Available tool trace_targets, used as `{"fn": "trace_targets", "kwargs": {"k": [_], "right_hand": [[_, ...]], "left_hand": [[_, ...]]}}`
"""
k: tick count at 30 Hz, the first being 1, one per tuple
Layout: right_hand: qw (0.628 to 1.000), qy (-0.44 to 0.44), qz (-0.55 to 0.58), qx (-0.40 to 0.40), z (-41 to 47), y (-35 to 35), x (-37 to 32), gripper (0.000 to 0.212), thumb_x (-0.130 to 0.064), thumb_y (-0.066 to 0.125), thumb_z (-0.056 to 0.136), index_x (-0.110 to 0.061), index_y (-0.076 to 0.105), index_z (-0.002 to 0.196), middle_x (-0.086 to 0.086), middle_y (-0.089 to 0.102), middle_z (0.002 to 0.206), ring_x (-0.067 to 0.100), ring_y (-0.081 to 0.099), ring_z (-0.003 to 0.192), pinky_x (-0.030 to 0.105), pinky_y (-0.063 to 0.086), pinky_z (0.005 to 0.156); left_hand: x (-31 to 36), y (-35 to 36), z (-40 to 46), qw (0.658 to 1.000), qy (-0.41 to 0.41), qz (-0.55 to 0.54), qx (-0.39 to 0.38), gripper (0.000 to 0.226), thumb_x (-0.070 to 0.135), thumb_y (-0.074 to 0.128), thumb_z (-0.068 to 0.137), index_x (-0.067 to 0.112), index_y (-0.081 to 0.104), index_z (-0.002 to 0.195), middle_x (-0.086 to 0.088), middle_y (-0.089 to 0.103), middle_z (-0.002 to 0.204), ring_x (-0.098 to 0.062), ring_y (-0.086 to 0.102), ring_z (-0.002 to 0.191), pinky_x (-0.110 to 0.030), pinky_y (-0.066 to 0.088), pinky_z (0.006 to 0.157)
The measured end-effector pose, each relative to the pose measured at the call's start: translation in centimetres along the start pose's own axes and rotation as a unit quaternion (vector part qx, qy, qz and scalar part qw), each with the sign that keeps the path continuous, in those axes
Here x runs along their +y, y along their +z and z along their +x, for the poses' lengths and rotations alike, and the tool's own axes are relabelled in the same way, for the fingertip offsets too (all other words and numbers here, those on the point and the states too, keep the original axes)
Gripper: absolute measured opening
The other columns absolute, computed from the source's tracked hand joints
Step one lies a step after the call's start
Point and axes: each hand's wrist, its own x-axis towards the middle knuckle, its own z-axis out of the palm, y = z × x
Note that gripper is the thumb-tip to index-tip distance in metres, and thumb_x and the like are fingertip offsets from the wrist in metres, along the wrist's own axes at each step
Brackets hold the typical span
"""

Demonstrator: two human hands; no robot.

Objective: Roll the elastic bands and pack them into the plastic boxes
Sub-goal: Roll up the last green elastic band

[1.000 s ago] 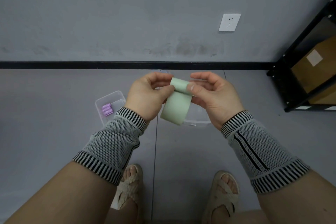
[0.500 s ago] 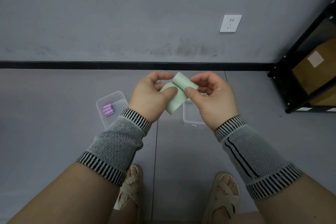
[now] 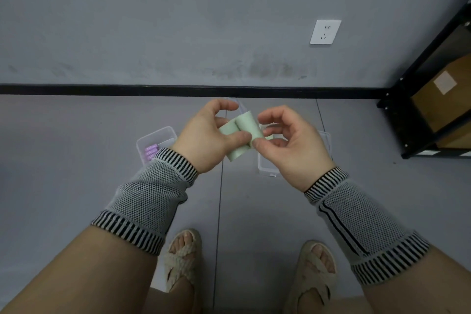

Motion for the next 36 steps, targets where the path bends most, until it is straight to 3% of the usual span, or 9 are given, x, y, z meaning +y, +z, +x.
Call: {"fn": "trace_targets", "kwargs": {"k": [7, 11, 16, 20, 23, 26, 29, 32, 36], "right_hand": [[0.996, 0.033, -0.054, -0.059, 0.3, -0.2, 0.5, 0.05, -0.021, 0.079, 0.073, -0.039, 0.053, 0.112, -0.009, 0.068, 0.1, 0.007, 0.063, 0.085, 0.026, 0.053, 0.079], [0.997, 0.064, 0.021, -0.038, 0.4, -0.3, 0.4, 0.049, -0.009, 0.074, 0.078, -0.029, 0.053, 0.118, -0.005, 0.072, 0.096, 0.01, 0.066, 0.084, 0.022, 0.053, 0.08], [0.99, 0.072, 0.118, -0.004, 0.5, -0.5, -0.2, 0.041, 0.001, 0.067, 0.082, -0.021, 0.054, 0.114, -0.001, 0.073, 0.091, 0.009, 0.07, 0.079, 0.023, 0.056, 0.078], [0.998, 0.042, 0.036, -0.003, 0.1, 0.0, -0.1, 0.044, -0.006, 0.071, 0.081, -0.026, 0.052, 0.115, -0.004, 0.071, 0.097, 0.014, 0.068, 0.081, 0.024, 0.057, 0.077], [0.998, 0.005, -0.046, -0.048, 0.0, -0.3, 0.0, 0.065, -0.014, 0.077, 0.075, -0.037, 0.045, 0.126, -0.011, 0.061, 0.11, 0.01, 0.065, 0.085, 0.028, 0.056, 0.082], [0.974, -0.042, -0.206, -0.086, -0.2, -0.2, 0.4, 0.082, -0.021, 0.081, 0.07, -0.032, 0.038, 0.139, -0.011, 0.05, 0.116, 0.008, 0.059, 0.091, 0.023, 0.051, 0.087], [0.961, -0.071, -0.263, -0.041, -0.1, -0.1, 0.5, 0.061, -0.022, 0.08, 0.069, -0.026, 0.052, 0.124, -0.012, 0.053, 0.102, 0.007, 0.057, 0.08, 0.03, 0.05, 0.082], [0.979, -0.027, -0.201, -0.019, 0.1, -0.7, 0.5, 0.048, -0.024, 0.082, 0.064, -0.031, 0.057, 0.105, -0.015, 0.059, 0.083, 0.004, 0.059, 0.071, 0.028, 0.053, 0.074], [0.998, 0.025, -0.064, 0.0, 0.3, -1.4, 0.9, 0.05, -0.022, 0.087, 0.058, -0.028, 0.061, 0.101, -0.011, 0.063, 0.101, 0.005, 0.064, 0.089, 0.026, 0.056, 0.075]], "left_hand": [[-0.1, 0.0, -0.2, 0.999, 0.012, 0.04, -0.033, 0.05, 0.015, 0.077, 0.074, 0.027, 0.052, 0.116, -0.001, 0.068, 0.083, -0.009, 0.062, 0.066, -0.021, 0.053, 0.063], [0.0, 0.2, -0.1, 1.0, 0.003, -0.027, -0.014, 0.057, 0.011, 0.077, 0.074, 0.024, 0.051, 0.122, -0.005, 0.069, 0.084, -0.014, 0.065, 0.069, -0.027, 0.055, 0.07], [0.1, 1.1, 0.2, 0.987, -0.029, -0.154, 0.033, 0.054, 0.007, 0.076, 0.074, 0.022, 0.052, 0.119, -0.007, 0.067, 0.082, -0.015, 0.061, 0.064, -0.028, 0.051, 0.058], [0.0, 1.5, 0.3, 0.983, -0.04, -0.174, 0.043, 0.053, 0.008, 0.076, 0.074, 0.02, 0.053, 0.119, -0.007, 0.065, 0.082, -0.018, 0.06, 0.065, -0.027, 0.047, 0.052], [0.0, 1.0, 0.2, 0.987, -0.038, -0.155, 0.031, 0.052, 0.007, 0.075, 0.075, 0.022, 0.052, 0.118, -0.011, 0.064, 0.085, -0.023, 0.06, 0.069, -0.033, 0.05, 0.06], [0.1, 0.9, 0.0, 0.994, -0.024, -0.103, 0.015, 0.053, 0.008, 0.075, 0.075, 0.022, 0.051, 0.12, -0.009, 0.061, 0.081, -0.014, 0.056, 0.061, -0.025, 0.046, 0.051], [0.2, 1.2, -0.1, 0.997, -0.018, -0.071, 0.005, 0.056, 0.011, 0.077, 0.073, 0.024, 0.05, 0.12, -0.001, 0.059, 0.077, -0.006, 0.054, 0.056, -0.019, 0.043, 0.05], [0.0, 0.6, 0.0, 0.989, -0.044, -0.138, 0.003, 0.057, 0.004, 0.074, 0.075, 0.023, 0.049, 0.123, -0.006, 0.064, 0.09, -0.017, 0.064, 0.075, -0.029, 0.054, 0.065], [0.1, 0.1, 0.1, 0.975, -0.068, -0.212, 0.015, 0.052, -0.004, 0.067, 0.079, 0.019, 0.05, 0.123, -0.009, 0.066, 0.085, -0.02, 0.067, 0.078, -0.031, 0.058, 0.074]]}}
